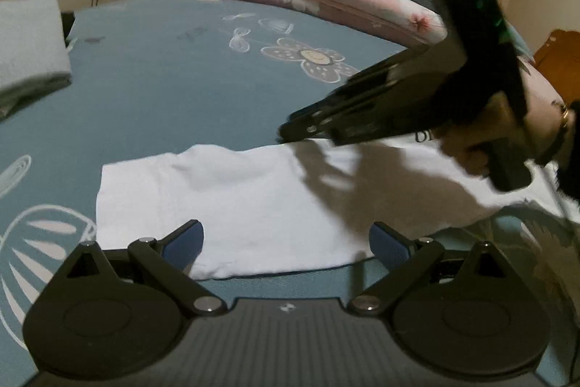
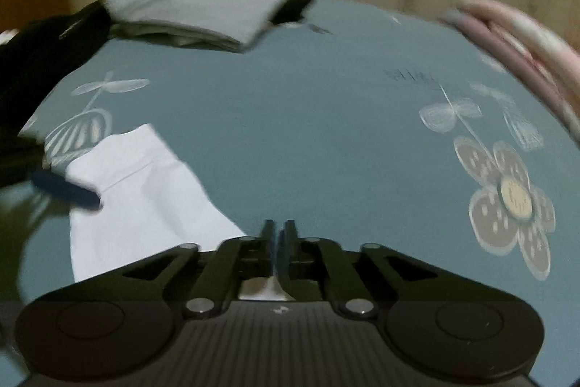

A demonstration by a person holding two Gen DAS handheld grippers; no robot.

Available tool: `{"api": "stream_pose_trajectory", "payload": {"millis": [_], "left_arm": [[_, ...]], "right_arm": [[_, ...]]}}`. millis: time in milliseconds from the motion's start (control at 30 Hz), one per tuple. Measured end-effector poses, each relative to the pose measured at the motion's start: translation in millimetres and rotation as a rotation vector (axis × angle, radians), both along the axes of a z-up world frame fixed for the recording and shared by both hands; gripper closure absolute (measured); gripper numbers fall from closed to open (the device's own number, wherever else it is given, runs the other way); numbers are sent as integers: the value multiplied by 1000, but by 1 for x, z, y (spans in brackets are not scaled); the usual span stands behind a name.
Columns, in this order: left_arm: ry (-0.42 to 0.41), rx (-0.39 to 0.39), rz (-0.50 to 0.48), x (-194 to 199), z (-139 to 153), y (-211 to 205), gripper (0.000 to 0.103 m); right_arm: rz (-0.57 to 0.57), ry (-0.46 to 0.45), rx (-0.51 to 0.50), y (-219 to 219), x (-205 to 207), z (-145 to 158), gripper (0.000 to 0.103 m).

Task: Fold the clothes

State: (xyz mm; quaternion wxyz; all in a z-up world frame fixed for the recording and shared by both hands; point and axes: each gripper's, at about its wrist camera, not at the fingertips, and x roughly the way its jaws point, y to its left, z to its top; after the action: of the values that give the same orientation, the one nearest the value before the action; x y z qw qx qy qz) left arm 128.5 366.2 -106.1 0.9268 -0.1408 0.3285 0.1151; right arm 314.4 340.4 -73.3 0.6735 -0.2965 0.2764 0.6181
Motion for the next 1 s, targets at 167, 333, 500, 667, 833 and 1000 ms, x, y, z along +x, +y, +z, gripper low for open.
{"api": "stream_pose_trajectory", "payload": {"millis": [167, 333, 500, 667, 833, 1000], "left_arm": [[-17, 79, -18, 1, 19, -7, 5], [27, 96, 2, 24, 16, 0, 5], [116, 116, 5, 24, -3, 0, 5], [122, 123, -13, 21, -4, 3, 5], [120, 132, -17, 21, 15, -2, 5], [119, 111, -73, 26, 20, 3, 5]], "right_arm": [[-169, -21, -25, -63, 26, 53, 50], [-509, 95, -68, -151, 76, 76, 39], [-692, 185, -135, -184, 101, 33, 39], [-757, 109, -83, -167, 112, -5, 28], [-819, 143, -68, -163, 134, 1, 28], [-816, 229, -56, -183, 108, 24, 28]]}}
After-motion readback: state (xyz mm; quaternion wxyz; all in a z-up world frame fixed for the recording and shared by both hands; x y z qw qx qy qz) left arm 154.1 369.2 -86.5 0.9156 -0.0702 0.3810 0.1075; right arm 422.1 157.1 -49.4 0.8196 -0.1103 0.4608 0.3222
